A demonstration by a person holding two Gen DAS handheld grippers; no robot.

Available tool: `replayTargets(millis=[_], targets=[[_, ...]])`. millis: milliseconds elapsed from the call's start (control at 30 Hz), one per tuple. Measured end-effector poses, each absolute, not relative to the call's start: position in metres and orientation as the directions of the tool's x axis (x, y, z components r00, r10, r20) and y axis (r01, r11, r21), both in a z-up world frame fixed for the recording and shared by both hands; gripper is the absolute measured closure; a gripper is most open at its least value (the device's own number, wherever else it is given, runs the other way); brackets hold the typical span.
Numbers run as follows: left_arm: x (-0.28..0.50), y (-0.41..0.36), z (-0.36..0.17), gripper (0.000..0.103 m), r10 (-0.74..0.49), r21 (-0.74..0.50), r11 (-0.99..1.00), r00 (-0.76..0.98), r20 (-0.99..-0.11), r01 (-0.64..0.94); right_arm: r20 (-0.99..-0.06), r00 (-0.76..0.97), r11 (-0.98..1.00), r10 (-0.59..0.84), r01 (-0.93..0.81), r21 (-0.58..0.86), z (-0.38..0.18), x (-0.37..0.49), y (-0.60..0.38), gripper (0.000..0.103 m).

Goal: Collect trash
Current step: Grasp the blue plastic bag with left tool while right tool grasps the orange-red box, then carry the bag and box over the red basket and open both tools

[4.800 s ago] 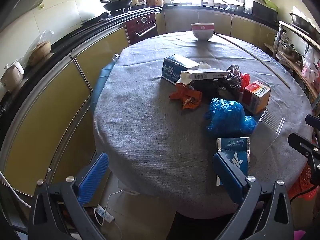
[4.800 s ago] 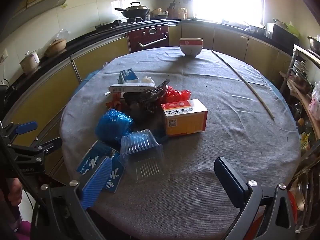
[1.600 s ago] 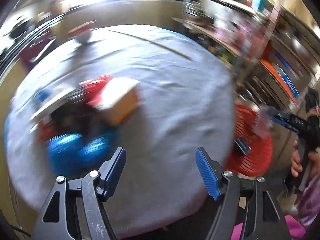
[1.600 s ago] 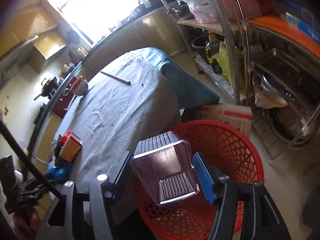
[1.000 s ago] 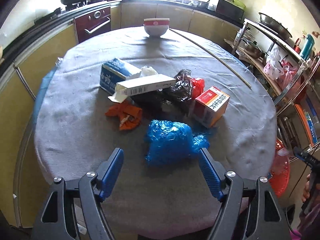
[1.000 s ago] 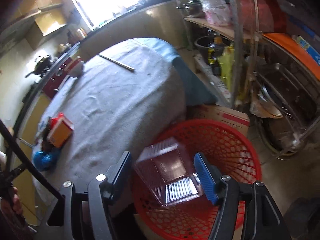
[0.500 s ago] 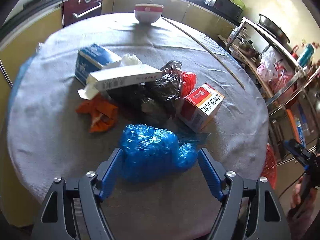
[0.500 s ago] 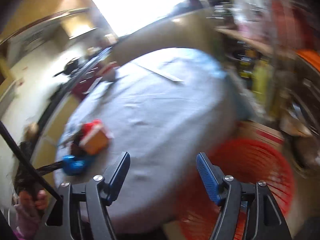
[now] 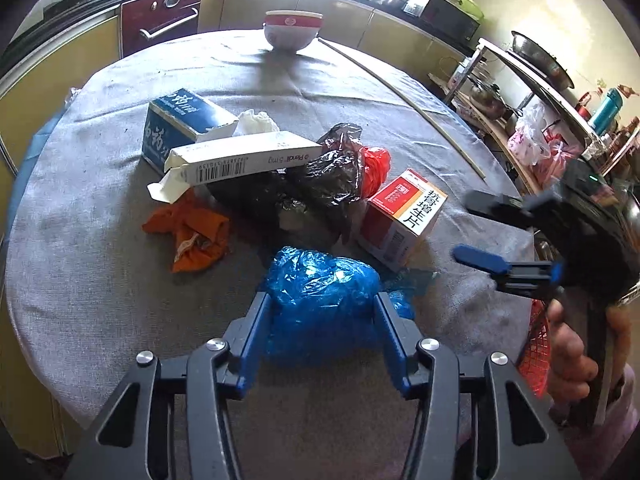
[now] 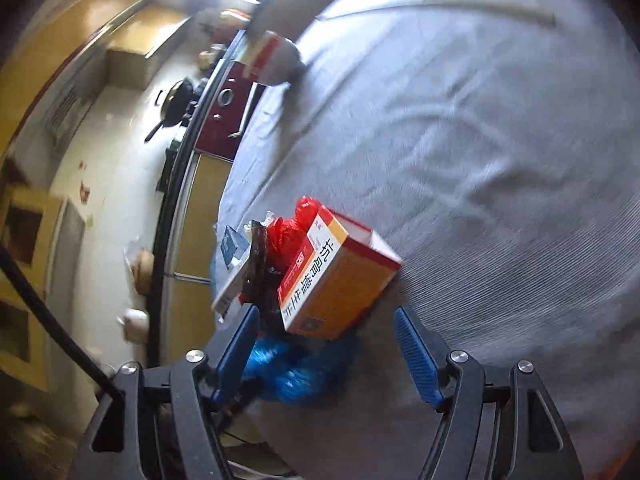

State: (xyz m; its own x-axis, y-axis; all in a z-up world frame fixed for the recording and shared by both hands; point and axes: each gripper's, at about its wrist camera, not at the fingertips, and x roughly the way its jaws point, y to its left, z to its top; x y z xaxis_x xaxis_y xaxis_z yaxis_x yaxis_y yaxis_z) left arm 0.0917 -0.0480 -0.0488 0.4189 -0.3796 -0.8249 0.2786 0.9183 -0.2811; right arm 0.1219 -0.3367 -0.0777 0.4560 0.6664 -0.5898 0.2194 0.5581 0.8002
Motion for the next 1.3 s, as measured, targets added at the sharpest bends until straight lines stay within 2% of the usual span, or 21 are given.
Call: replayTargets(millis=[367,433,467,800,1167,1200,1233,1300], targets=[[0.084,-0.035,-0.05,0.055,-0.415,-0.31,0.904,0.431,-0.801,0.294,-0.647,0.452,0.512,0.615,0.395,0.763,-0.104,0.158,-0.311,0.03],[0.083,-0.034,-0.049,0.055,-0.411,-0.305,0.906,0.436,-0.801,0.294,-0.671,0.456,0.553,0.585,0.38,0.741,-0.1,0.164,-0.302,0.032],[0.082,-0.034,-0.049,0.056,-0.408,-0.301,0.907,0.439,-0.801,0.294,-0.683,0.458,0.578,0.569,0.369,0.728,-0.098,0.167,-0.297,0.042],[0.073,-0.021,-0.034,0.059,-0.385,-0.282,0.92,0.5,-0.776,0.271,-0.695,0.513,0.665,0.504,0.283,0.691,-0.079,0.16,-0.29,0.046],[0.052,-0.035,-0.004,0.06,-0.347,-0.207,0.932,0.567,-0.747,0.298,-0.661,0.615,0.727,0.43,0.198,0.658,-0.038,0.094,-0.339,0.046],[0.05,-0.039,-0.002,0.063,-0.347,-0.201,0.931,0.569,-0.746,0.304,-0.656,0.627,0.736,0.42,0.187,0.651,-0.033,0.086,-0.345,0.046],[0.048,-0.043,-0.001,0.074,-0.347,-0.194,0.93,0.569,-0.745,0.313,-0.653,0.635,0.743,0.413,0.181,0.645,-0.03,0.08,-0.347,0.046],[0.045,-0.051,0.003,0.089,-0.355,-0.185,0.923,0.561,-0.748,0.338,-0.643,0.656,0.76,0.394,0.16,0.63,-0.019,0.065,-0.357,0.046]])
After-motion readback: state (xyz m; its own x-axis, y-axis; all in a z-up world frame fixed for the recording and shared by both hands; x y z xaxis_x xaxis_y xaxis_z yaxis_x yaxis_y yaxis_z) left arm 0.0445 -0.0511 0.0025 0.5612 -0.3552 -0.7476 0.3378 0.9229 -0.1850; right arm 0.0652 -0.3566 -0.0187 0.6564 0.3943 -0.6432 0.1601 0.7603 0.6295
